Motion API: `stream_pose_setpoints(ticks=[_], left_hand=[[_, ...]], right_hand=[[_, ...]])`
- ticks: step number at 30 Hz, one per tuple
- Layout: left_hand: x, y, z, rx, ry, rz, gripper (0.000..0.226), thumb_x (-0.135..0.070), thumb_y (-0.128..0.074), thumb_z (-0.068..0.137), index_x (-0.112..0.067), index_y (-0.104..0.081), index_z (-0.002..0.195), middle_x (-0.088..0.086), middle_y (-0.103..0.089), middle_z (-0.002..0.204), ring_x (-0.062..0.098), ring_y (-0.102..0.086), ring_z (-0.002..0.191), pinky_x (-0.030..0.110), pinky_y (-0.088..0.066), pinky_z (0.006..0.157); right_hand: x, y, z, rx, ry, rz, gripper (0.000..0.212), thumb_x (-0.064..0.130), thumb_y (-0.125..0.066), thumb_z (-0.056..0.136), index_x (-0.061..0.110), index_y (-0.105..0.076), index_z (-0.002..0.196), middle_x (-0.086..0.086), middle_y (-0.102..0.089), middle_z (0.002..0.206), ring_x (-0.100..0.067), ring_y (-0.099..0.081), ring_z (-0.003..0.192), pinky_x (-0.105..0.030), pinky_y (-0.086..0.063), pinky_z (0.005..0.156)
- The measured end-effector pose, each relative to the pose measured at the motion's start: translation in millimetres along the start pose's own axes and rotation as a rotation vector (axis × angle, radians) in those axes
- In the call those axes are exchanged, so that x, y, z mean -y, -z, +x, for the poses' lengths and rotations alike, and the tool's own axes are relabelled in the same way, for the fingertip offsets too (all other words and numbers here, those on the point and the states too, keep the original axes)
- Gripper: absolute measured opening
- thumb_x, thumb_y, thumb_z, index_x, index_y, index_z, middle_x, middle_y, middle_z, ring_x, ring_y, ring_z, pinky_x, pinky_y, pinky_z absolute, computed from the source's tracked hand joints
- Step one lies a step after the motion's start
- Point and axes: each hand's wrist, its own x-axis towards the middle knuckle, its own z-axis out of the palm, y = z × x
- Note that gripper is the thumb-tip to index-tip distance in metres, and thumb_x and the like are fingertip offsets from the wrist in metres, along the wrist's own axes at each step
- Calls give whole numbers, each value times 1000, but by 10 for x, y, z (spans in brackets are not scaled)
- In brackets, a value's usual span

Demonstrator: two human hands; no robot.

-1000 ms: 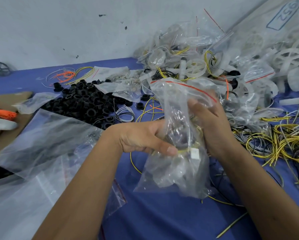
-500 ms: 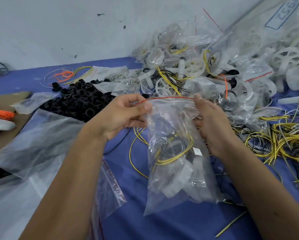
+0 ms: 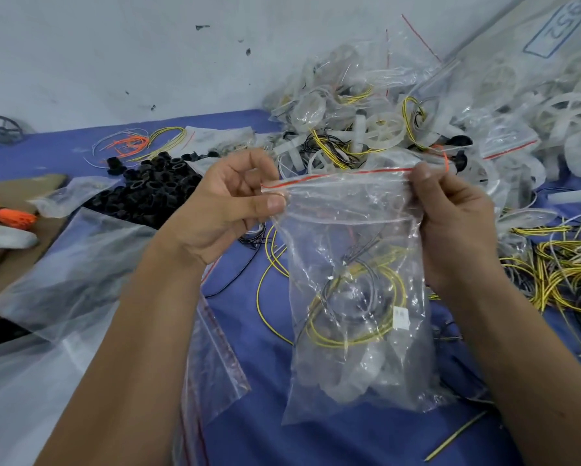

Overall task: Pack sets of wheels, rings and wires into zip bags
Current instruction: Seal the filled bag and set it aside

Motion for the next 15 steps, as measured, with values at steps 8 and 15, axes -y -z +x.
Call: stream_pose_setpoints(ticks=[8, 15], left_hand=[[134, 35, 22, -262, 146, 132, 32, 3, -83, 68, -16, -67, 87, 0, -69, 73, 11, -67, 66, 20, -54, 63], [226, -30, 89, -464, 185, 339, 26, 8, -79, 78, -12, -64, 85, 6, -66, 72, 18, -58, 60, 32, -44, 62]], right_hand=[[-106, 35, 38, -4, -55, -59, 30, 19, -67, 98, 16, -70, 68, -3, -66, 66, -9, -56, 54, -22, -49, 48], [-165, 49, 40, -76, -18, -124, 22, 20, -69, 96, 13, -72, 75, -3, -68, 67, -12, -58, 55, -24, -52, 51]])
